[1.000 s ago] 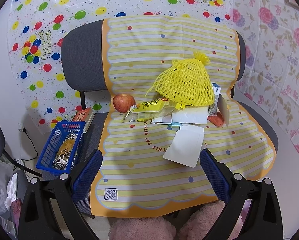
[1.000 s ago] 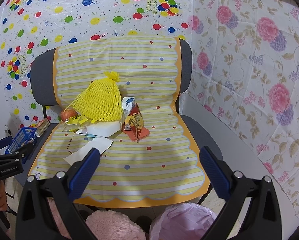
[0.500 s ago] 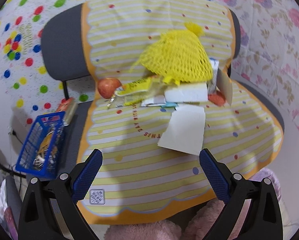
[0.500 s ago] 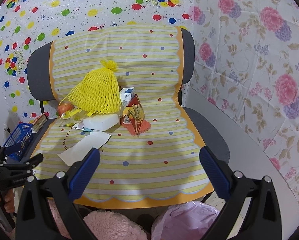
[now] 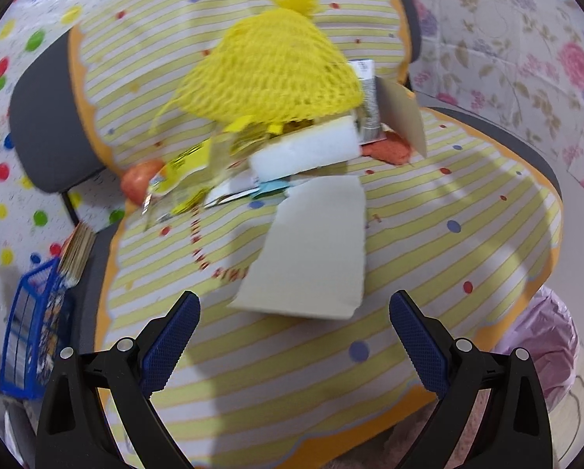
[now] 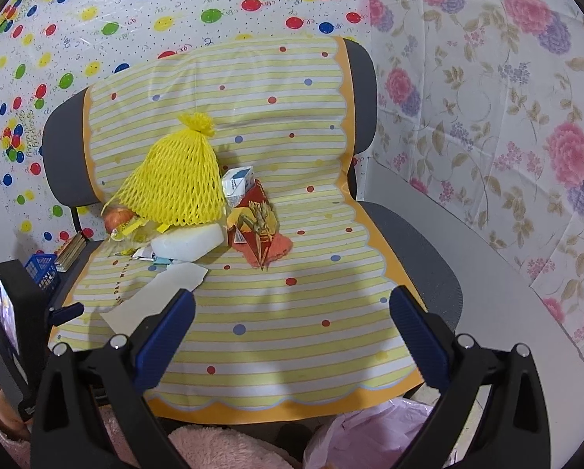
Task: Collect trash
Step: 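Grasp the white paper sheet with the left gripper and lift it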
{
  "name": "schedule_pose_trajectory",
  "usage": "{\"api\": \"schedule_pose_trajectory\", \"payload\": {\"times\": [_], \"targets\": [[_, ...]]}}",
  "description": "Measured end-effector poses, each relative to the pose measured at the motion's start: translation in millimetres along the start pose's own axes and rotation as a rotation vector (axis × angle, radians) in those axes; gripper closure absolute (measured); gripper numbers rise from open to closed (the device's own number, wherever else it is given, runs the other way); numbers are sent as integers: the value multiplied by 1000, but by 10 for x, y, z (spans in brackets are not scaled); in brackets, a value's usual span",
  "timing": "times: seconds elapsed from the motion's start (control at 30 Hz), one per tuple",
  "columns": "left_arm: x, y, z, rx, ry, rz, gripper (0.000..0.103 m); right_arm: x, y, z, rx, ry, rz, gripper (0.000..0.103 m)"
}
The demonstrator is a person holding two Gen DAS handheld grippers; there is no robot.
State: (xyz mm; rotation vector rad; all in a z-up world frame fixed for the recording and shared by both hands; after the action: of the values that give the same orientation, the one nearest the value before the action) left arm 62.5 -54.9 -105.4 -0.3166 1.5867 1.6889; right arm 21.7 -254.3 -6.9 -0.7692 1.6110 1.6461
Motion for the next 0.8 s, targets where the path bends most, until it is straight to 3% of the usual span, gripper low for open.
{"api": "schedule_pose_trajectory", "payload": {"times": [0.23,0.33,0.43,0.47,0.7,0.8], "targets": [[-32,-377,-46,-34,-56,29,8,52,-136,4,29,43,40,6],[-38,-431,8,-9,-24,24,9,54,-155,-11,36,46,41,6],[-64,-469,59,-3,-18,8,13,43,-166,-25,33,41,39,6],[-67,-481,73,-2,-19,3,24,43,-172,-26,31,37,41,6],[-75,-314,121,-2,5,-40,28,75,-134,3,32,59,60,6],[-74,-99,111,48,16,-86,28,83,-94,36,25,64,59,6]]}}
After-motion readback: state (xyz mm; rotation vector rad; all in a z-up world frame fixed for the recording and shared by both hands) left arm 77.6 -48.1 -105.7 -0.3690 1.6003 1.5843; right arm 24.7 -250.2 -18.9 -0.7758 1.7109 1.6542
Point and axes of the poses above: each gripper's, at about its wrist camera, not at the fingertips, and y roughly against the way its jaws point, z to its left, x to its underside, the point moved 7 cm from there along -y, roughly the way its jaws point, and after that the axes turned 2 degrees about -y, right-handed, at the moved point
